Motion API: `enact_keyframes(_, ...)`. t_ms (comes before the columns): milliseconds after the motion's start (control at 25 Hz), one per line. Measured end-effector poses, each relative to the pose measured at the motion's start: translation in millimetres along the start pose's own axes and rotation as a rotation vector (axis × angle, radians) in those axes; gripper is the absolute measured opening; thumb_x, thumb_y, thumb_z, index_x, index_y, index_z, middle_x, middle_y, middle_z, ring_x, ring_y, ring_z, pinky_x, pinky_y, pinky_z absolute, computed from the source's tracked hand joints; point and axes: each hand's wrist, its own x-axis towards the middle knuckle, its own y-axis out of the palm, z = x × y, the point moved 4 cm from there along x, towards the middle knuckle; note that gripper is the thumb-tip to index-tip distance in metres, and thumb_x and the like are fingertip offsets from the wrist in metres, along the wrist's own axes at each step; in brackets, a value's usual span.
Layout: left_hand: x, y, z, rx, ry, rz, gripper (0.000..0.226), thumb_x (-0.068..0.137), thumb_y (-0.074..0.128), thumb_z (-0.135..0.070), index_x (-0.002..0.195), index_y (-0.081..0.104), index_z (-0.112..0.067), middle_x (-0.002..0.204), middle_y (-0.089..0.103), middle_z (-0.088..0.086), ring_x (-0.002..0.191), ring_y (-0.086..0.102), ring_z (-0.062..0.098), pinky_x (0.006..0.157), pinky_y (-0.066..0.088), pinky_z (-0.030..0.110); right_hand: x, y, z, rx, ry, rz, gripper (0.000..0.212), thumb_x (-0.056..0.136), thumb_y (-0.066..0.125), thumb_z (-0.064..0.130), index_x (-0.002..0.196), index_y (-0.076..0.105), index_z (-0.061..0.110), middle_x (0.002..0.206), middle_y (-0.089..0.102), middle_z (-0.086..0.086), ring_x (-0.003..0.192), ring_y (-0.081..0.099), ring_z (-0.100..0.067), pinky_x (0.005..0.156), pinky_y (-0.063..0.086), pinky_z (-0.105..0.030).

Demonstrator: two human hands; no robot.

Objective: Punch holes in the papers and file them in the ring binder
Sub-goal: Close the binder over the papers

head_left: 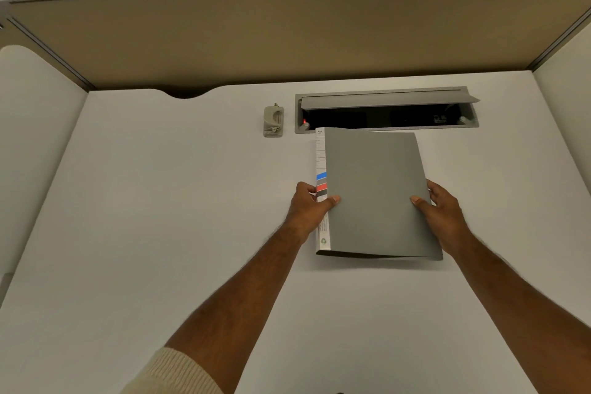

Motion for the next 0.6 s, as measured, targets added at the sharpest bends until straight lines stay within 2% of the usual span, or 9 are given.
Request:
enact_keyframes(240, 8, 26, -12, 0.044, 0.015, 0.02, 0.054, 0.088, 0.076, -0.045, 0.119, 0.04, -0.02, 0.115, 0.058, 0.002, 0.094, 0.065, 0.022, 0.077, 0.055, 0.033, 15, -25, -8, -0.027, 0.02, -0.007, 0.046, 0.097, 0.065, 0.018, 0.141, 0.054, 0.026, 0.129, 0.063, 0.002, 0.112, 0.065, -0.024, 0.097, 0.054, -0.044)
enact_keyframes(400, 12, 49, -22, 0.058, 0.025, 0.044, 0.054, 0.087, 0.077, -0.046, 0.116, 0.039, -0.021, 0.118, 0.058, 0.006, 0.099, 0.065, 0.025, 0.077, 0.055, 0.032, 20, -46, -6, -0.039, 0.026, -0.016, 0.048, 0.098, 0.063, 0.016, 0.144, 0.051, 0.023, 0.126, 0.06, 0.003, 0.11, 0.062, -0.022, 0.093, 0.051, -0.038)
enact_keyframes(600, 17, 80, -36, 0.084, 0.044, 0.091, 0.055, 0.087, 0.078, -0.044, 0.115, 0.039, -0.018, 0.11, 0.055, 0.004, 0.098, 0.062, 0.022, 0.09, 0.059, 0.041, 29, -77, -12, -0.078, 0.048, -0.049, 0.049, 0.098, 0.064, 0.018, 0.145, 0.049, 0.022, 0.13, 0.058, 0.002, 0.112, 0.06, -0.023, 0.092, 0.05, -0.037)
